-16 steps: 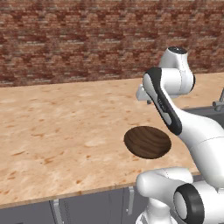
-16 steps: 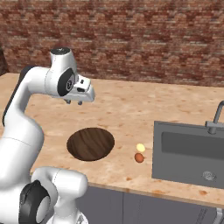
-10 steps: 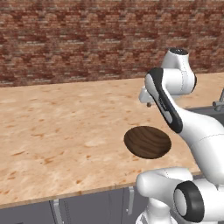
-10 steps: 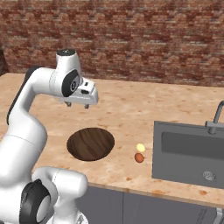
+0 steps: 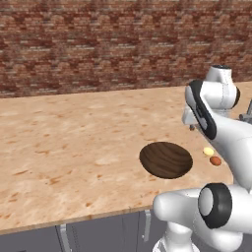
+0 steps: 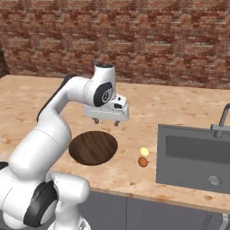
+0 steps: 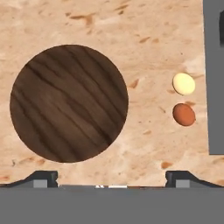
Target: Gather the eggs and milk located in the vicinity of the sink area and place them right next to the bowl.
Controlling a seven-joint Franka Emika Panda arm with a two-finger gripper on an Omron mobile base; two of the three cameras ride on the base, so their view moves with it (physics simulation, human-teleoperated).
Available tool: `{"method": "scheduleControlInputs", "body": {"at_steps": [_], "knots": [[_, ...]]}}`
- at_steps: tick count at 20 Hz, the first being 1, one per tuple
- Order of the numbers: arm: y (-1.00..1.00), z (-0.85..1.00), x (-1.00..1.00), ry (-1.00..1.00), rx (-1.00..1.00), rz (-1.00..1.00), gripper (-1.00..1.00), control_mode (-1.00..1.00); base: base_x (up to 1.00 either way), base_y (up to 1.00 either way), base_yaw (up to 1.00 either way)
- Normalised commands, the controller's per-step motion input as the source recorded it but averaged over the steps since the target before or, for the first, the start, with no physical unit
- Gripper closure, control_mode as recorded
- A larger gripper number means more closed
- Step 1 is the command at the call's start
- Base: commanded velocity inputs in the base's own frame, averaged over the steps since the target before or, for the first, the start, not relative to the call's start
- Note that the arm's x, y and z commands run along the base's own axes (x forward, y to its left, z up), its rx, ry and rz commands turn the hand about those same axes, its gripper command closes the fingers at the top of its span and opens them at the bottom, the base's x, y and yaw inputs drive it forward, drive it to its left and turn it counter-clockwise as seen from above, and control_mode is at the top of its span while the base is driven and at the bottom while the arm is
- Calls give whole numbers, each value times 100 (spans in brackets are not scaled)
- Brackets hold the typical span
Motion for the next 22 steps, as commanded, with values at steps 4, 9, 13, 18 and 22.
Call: {"method": "scheduleControlInputs", "body": {"at_steps": [4, 9, 13, 18, 22], "knots": [[-100, -50, 0, 14, 0, 0, -100, -100, 0, 0, 0], [-96, -63, 0, 5, 2, 0, -100, -100, 0, 0, 0], [-69, -62, 0, 1, 4, 0, -100, -100, 0, 0, 0], [-46, -53, 0, 0, 5, 0, -100, -100, 0, 0, 0], [-17, -19, 8, 0, 4, 0, -100, -100, 0, 0, 0]]}}
